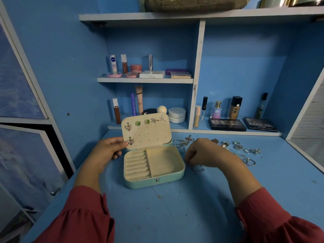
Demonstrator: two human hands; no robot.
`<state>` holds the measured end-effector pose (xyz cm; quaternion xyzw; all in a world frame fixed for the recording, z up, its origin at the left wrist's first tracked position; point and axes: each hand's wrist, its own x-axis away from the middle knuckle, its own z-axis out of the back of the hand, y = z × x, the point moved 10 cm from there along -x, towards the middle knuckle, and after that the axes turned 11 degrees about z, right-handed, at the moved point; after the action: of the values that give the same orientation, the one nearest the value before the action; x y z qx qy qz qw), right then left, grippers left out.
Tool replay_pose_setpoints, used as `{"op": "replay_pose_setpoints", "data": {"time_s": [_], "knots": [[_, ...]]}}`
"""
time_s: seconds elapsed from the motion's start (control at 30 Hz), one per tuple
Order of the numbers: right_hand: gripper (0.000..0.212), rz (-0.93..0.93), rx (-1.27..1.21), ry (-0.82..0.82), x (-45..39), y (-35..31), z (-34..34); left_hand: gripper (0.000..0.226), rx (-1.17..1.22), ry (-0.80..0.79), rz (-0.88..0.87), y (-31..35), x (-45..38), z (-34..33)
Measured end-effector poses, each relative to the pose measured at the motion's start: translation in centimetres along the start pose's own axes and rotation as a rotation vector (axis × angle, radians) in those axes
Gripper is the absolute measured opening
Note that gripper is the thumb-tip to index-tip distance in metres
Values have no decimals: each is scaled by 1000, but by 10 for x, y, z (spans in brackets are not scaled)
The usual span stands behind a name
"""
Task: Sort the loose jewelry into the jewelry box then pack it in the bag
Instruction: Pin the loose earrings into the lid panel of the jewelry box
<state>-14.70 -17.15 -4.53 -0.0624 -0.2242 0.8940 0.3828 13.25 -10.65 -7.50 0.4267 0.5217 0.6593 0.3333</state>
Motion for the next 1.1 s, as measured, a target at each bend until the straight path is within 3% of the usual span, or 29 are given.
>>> {"op": "replay_pose_setpoints", "data": {"time_s": [0.37, 0.73, 1.1], "knots": [[30, 4, 22, -28, 1, 2, -1, 17, -9, 5, -1, -1, -3, 2], [9, 0, 161, -13, 0, 5, 2, 18, -6, -2, -5, -2, -3, 1], [18, 23, 120, 63, -1, 2, 9, 17, -16, 1, -10, 1, 0, 0]]}}
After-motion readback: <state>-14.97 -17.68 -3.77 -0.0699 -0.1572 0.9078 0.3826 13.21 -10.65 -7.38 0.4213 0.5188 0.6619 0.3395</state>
